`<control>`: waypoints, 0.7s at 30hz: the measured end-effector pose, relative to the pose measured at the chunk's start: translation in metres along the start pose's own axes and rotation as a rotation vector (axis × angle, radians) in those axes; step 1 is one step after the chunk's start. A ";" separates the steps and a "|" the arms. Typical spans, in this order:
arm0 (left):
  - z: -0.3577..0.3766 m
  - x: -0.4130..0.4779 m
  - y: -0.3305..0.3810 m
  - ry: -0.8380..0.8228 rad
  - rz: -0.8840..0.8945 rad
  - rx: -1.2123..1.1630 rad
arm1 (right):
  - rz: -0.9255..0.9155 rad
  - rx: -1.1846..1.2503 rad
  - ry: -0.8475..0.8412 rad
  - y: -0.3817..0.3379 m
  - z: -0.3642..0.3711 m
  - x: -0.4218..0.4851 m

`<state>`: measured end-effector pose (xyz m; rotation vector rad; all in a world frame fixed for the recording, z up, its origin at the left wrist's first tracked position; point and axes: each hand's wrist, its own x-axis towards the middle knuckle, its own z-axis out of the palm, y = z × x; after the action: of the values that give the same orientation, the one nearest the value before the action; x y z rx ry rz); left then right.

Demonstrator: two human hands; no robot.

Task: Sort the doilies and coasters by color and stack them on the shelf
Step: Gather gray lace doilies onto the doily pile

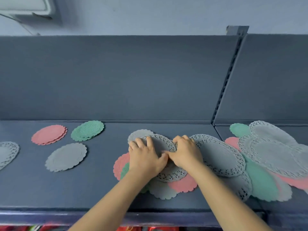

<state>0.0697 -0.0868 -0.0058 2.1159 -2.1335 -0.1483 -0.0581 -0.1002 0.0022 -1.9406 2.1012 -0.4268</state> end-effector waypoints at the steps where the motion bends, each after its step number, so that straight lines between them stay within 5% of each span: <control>1: 0.001 -0.004 0.009 0.005 -0.020 -0.009 | -0.025 0.021 -0.002 0.009 -0.003 0.000; 11: -0.007 -0.023 0.060 -0.004 -0.189 -0.237 | -0.103 0.184 -0.062 0.060 -0.028 -0.001; 21: -0.060 -0.034 -0.019 0.283 -0.287 -0.903 | -0.183 1.136 -0.009 -0.010 -0.061 -0.014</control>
<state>0.0980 -0.0514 0.0495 1.7124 -1.2246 -0.6521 -0.0704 -0.0840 0.0622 -1.3702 1.1558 -1.2790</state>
